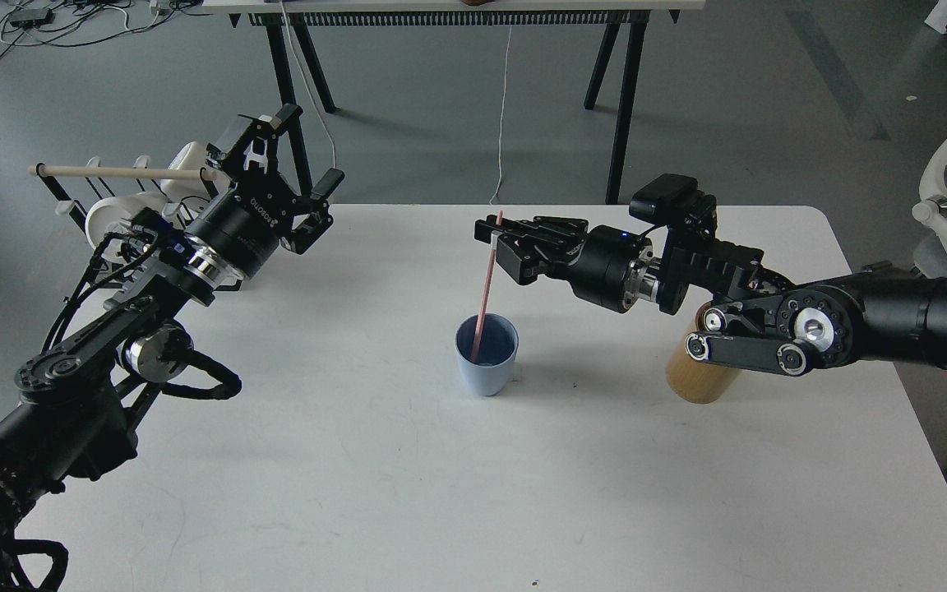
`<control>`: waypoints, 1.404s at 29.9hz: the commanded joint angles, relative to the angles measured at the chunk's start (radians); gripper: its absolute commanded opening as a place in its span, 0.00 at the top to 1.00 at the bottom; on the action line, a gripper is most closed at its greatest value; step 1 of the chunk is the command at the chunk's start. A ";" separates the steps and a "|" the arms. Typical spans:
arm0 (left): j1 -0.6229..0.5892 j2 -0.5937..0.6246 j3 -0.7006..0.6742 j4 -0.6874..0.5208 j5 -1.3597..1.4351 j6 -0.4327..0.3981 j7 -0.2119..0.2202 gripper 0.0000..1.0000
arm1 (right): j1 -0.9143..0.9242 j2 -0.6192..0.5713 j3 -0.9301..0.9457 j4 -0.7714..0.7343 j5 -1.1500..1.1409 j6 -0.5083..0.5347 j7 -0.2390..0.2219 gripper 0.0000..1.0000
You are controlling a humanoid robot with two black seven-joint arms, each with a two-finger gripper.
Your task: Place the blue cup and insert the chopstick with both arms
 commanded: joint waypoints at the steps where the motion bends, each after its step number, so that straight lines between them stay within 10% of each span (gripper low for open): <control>1: -0.001 -0.001 0.000 0.000 0.001 0.000 0.000 0.01 | 0.002 -0.006 0.003 0.005 0.021 0.000 0.000 0.13; 21: -0.017 0.040 -0.031 0.000 -0.002 0.000 0.000 0.01 | -0.145 -0.414 0.523 0.321 0.513 0.000 0.000 0.10; 33: -0.021 0.189 -0.052 -0.002 -0.063 0.000 0.000 0.01 | -0.501 -0.528 0.925 0.318 0.838 0.764 0.000 0.08; 42: -0.020 0.204 -0.052 0.000 -0.146 0.000 0.000 0.01 | -0.510 -0.456 0.962 0.306 0.840 0.803 0.000 0.01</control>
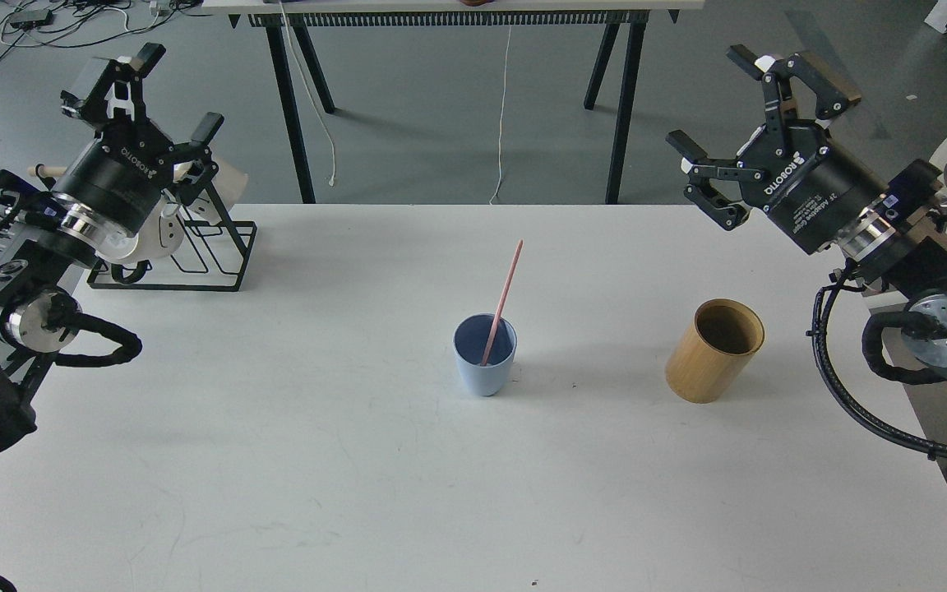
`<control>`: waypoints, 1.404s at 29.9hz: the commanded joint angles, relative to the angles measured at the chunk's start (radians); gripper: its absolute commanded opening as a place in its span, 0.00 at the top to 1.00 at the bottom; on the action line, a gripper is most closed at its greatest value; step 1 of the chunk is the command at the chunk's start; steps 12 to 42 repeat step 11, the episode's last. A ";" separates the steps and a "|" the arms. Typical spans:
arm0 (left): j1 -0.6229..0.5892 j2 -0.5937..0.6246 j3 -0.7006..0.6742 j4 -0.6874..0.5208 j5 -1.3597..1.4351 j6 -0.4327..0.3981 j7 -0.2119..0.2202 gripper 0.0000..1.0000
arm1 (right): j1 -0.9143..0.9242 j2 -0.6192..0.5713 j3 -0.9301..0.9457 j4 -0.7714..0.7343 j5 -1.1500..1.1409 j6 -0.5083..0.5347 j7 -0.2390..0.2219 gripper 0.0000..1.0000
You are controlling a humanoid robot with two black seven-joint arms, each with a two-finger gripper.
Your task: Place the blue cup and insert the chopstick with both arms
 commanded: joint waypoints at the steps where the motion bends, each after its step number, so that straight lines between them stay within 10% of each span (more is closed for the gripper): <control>1: 0.002 -0.004 0.002 0.002 -0.004 0.000 0.000 0.01 | 0.001 0.021 0.026 -0.005 0.001 -0.008 0.000 0.01; 42: 0.014 -0.015 0.012 -0.001 -0.007 0.000 0.000 0.01 | -0.036 0.024 0.069 -0.008 0.004 -0.097 0.000 0.01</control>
